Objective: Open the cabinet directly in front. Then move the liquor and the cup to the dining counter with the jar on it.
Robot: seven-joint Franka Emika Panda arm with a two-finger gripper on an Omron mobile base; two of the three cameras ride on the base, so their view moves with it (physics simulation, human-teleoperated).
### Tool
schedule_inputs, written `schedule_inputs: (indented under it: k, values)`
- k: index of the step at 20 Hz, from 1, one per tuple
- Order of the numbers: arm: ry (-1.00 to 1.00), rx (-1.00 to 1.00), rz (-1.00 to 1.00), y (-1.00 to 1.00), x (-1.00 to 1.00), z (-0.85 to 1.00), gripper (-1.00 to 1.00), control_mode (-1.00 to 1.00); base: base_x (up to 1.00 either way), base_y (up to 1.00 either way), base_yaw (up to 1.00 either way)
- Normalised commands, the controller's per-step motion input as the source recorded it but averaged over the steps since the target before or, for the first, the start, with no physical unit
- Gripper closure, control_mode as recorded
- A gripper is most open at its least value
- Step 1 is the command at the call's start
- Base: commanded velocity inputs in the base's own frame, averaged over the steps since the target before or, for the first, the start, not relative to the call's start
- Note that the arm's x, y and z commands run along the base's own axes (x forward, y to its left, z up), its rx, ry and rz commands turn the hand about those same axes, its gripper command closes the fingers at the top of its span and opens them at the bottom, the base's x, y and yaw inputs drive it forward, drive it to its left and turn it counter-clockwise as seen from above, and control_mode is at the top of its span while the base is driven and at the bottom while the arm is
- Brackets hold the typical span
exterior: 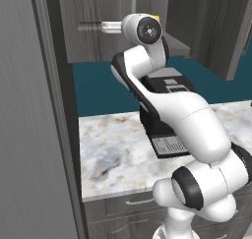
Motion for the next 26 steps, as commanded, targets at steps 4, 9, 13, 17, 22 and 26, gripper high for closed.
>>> schedule_inputs:
  k: [4, 9, 13, 17, 22, 26]
  values:
    - [-0.24, -0.1, 0.0, 0.87, -0.52, 0.0, 1.0, -1.0, 0.0, 0.0, 0.0]
    - [-0.22, -0.14, 0.0, 1.0, -0.54, 0.01, 1.0, -1.0, 0.0, 0.0, 0.0]
    - [-0.14, -0.14, 0.0, 1.0, -0.46, 0.17, 1.0, -1.0, 0.0, 0.0, 0.0]
    - [-0.09, -0.16, 0.0, 1.0, -0.49, 0.28, 1.0, -1.0, 0.0, 0.0, 0.0]
    - [-0.01, -0.14, 0.0, 1.0, -0.5, 0.4, 1.0, -1.0, 0.0, 0.0, 0.0]
    - [0.02, -0.05, -0.01, 0.5, -0.14, 0.1, 1.0, -1.0, 0.0, 0.0, 0.0]
